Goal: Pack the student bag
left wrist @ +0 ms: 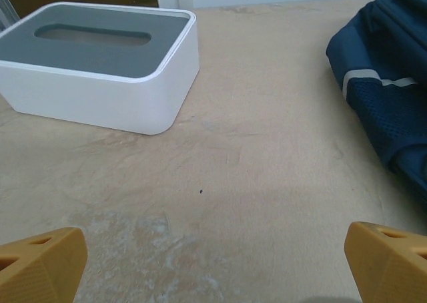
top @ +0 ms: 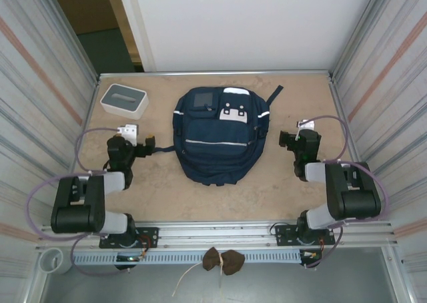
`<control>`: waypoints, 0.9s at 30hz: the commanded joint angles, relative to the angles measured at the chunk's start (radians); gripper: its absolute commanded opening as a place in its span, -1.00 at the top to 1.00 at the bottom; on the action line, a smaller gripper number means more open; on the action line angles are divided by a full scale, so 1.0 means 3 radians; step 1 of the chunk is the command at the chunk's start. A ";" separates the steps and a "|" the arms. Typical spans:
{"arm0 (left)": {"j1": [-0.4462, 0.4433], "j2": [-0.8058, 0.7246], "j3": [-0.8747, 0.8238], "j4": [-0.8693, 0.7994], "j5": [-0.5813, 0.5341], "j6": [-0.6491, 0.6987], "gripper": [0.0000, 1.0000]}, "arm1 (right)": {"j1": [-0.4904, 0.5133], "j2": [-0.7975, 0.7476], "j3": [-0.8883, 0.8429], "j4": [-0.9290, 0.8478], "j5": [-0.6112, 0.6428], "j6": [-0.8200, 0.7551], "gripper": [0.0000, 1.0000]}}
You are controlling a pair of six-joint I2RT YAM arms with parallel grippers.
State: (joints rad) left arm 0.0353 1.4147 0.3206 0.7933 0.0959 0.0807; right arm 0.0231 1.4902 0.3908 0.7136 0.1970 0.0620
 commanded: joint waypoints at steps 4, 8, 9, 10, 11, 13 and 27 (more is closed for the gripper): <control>-0.0071 0.0308 0.0293 -0.0012 0.0284 0.0024 -0.97 | -0.0184 0.0182 0.0040 0.0340 -0.0607 0.0042 -0.98; -0.0095 0.0314 0.0300 -0.0018 0.0106 -0.0025 -0.97 | -0.0203 0.0171 0.0060 0.0300 -0.0633 0.0060 -0.98; -0.0106 0.0340 0.0301 0.0027 0.0092 -0.0015 -0.97 | -0.0205 0.0166 0.0058 0.0292 -0.0631 0.0060 -0.98; -0.0112 0.0326 0.0302 -0.0001 0.0079 -0.0013 -0.97 | -0.0204 0.0168 0.0061 0.0295 -0.0636 0.0064 -0.98; -0.0113 0.0314 0.0309 -0.0043 0.0072 -0.0013 -0.97 | -0.0210 0.0167 0.0061 0.0293 -0.0637 0.0064 -0.98; -0.0117 0.0324 0.0303 -0.0011 0.0066 -0.0013 -0.97 | -0.0205 0.0169 0.0060 0.0291 -0.0636 0.0061 -0.98; -0.0117 0.0321 0.0307 -0.0026 0.0062 -0.0013 -0.97 | -0.0205 0.0168 0.0061 0.0291 -0.0631 0.0061 -0.98</control>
